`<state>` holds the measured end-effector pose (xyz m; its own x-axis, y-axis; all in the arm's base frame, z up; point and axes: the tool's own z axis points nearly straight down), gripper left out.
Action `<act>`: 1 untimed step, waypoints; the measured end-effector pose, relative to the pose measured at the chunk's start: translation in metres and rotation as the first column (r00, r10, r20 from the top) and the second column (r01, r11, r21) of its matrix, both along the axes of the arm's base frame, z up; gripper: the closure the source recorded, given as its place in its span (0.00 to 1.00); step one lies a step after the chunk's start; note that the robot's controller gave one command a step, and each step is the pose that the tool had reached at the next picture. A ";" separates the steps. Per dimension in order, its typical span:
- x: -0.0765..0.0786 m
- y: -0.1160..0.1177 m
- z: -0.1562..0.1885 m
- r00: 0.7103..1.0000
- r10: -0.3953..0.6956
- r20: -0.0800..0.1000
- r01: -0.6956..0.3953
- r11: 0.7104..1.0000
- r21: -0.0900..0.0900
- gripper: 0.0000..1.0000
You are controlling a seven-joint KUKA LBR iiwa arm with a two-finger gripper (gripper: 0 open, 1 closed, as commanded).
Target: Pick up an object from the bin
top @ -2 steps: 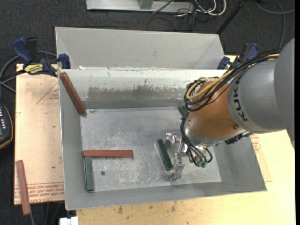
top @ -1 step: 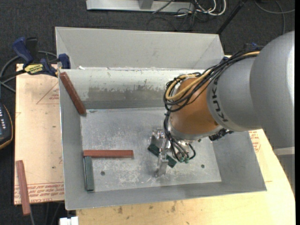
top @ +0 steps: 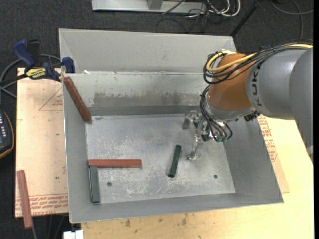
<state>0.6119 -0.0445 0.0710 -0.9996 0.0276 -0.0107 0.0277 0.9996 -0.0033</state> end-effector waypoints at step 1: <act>-0.040 0.058 0.000 0.982 0.187 -0.010 -0.187 0.982 0.006 0.00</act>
Offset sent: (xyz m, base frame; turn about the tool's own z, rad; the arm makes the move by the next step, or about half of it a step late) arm -0.0396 0.0555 -0.0002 -0.1876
